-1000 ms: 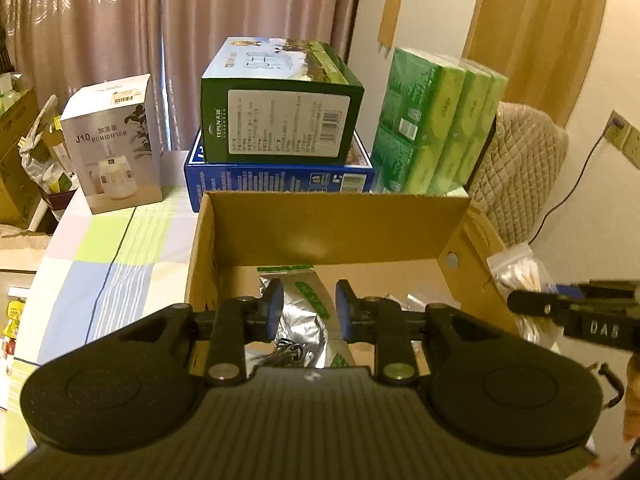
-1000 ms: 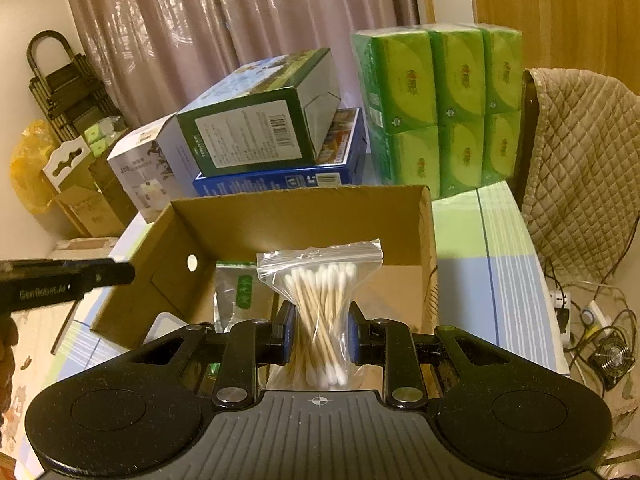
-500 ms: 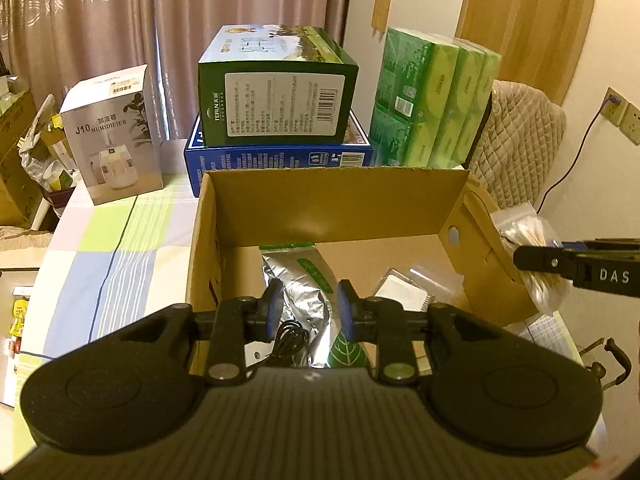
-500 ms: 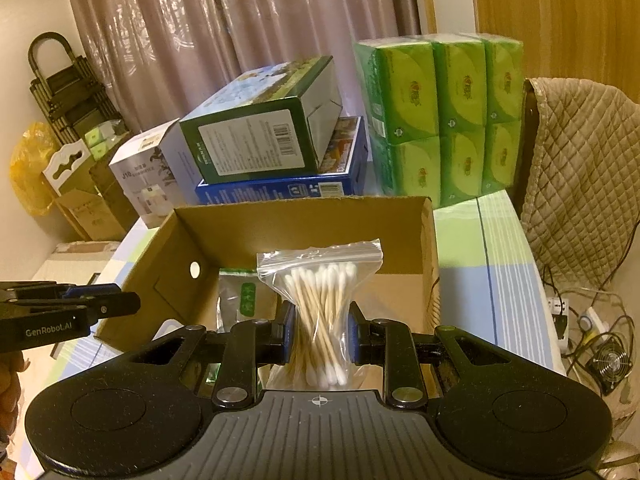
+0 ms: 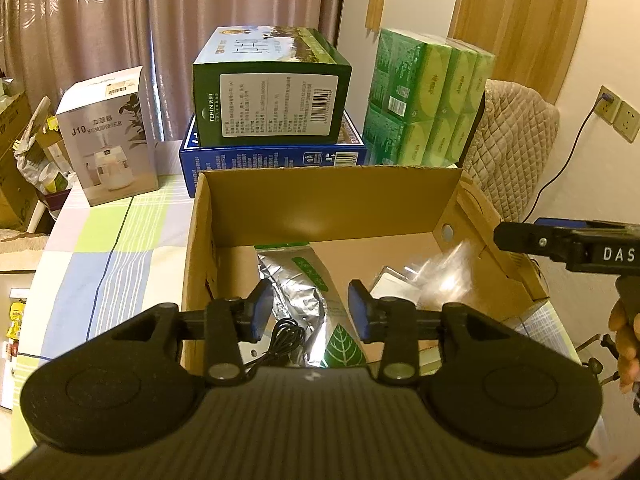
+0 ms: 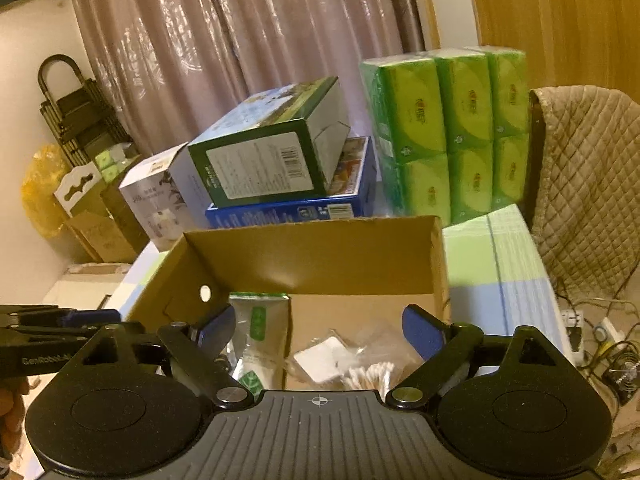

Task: Organize objects
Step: 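Withdraw both grippers from the box toward the red toy and hair tie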

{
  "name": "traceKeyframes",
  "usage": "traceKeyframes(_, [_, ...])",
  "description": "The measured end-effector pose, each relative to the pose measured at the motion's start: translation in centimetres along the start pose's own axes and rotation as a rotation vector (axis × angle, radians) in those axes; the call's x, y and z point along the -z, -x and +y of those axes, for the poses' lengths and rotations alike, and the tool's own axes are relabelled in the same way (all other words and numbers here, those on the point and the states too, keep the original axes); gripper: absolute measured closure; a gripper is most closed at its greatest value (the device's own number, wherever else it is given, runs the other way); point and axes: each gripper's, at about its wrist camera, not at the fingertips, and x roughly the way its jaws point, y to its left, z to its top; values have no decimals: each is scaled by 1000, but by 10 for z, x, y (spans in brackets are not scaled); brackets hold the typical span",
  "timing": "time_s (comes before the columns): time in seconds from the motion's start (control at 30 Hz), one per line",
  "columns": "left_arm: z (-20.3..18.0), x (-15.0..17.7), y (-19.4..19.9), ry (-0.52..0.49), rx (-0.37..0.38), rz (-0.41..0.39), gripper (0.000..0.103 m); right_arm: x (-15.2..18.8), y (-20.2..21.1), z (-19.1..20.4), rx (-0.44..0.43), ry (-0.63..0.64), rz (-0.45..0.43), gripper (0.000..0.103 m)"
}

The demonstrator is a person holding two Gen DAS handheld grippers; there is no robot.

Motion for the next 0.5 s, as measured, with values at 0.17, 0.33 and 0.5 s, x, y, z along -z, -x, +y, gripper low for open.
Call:
traceKeyframes(0.17, [1,6,6,14,3,-3,63,3,17,0,13,4,-10,15])
traceKeyframes(0.33, [-2,14,21,8,2,3,56,8,48,7,20,23,-28,15])
traceKeyframes(0.5, [-3,22,52,25,-3,-14,49,20,85,15,29,42,-46,15])
